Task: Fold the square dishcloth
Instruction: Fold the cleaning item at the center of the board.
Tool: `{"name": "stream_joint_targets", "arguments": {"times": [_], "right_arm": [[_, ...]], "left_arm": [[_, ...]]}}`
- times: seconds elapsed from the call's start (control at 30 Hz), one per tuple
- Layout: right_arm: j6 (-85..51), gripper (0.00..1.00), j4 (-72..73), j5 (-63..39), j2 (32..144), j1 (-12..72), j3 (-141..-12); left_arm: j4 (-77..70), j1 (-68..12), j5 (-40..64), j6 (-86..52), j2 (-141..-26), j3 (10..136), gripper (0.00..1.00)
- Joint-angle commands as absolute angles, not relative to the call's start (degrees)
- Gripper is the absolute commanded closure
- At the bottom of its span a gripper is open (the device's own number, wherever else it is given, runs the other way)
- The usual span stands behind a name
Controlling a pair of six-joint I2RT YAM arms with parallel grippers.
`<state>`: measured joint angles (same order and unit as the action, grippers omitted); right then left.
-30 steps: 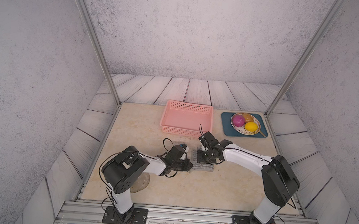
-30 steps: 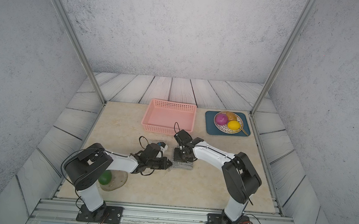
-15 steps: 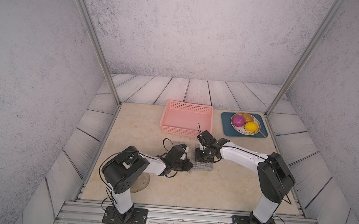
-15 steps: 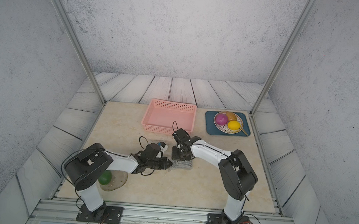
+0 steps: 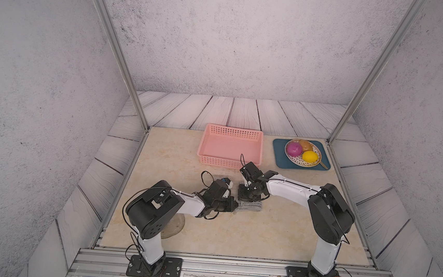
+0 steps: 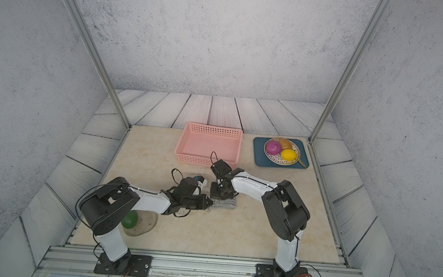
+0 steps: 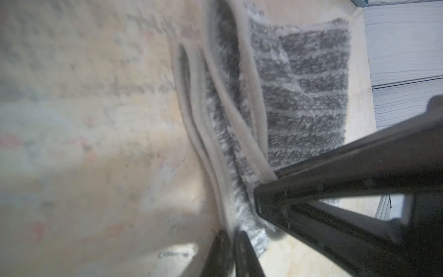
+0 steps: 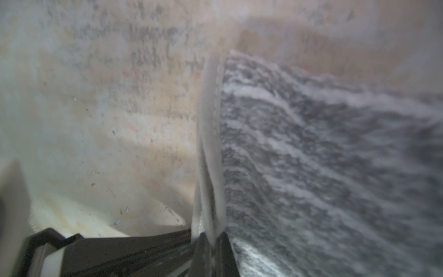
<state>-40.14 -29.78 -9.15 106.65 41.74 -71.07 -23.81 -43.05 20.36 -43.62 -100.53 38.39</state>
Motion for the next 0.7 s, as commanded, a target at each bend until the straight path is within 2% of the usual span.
{"name": "stream_joint_targets", "arguments": {"times": [0.0,0.13,0.27,0.43,0.67], "right_arm": [[-40.4,1.0,-30.6,-9.8,107.6,42.1,-72.8],[-39.8,1.0,-30.6,-10.1,108.0,42.1,-73.2],[-38.6,0.92,-30.0,-10.7,107.4,42.1,-73.0],[-36.9,0.77,-26.5,-13.8,104.1,42.1,-70.9],[-36.7,0.76,-27.4,-13.2,101.1,42.0,-69.2]], "left_arm": [[-24.2,-43.3,20.7,-43.3,-101.2,38.4,0.86],[-24.2,-43.3,20.7,-43.2,-101.1,38.4,0.85],[-23.9,-43.3,20.0,-42.8,-100.1,38.1,0.79],[-23.6,-43.3,19.6,-42.9,-99.9,38.1,0.74],[-23.2,-43.3,17.5,-42.8,-97.5,36.8,0.71]]}}
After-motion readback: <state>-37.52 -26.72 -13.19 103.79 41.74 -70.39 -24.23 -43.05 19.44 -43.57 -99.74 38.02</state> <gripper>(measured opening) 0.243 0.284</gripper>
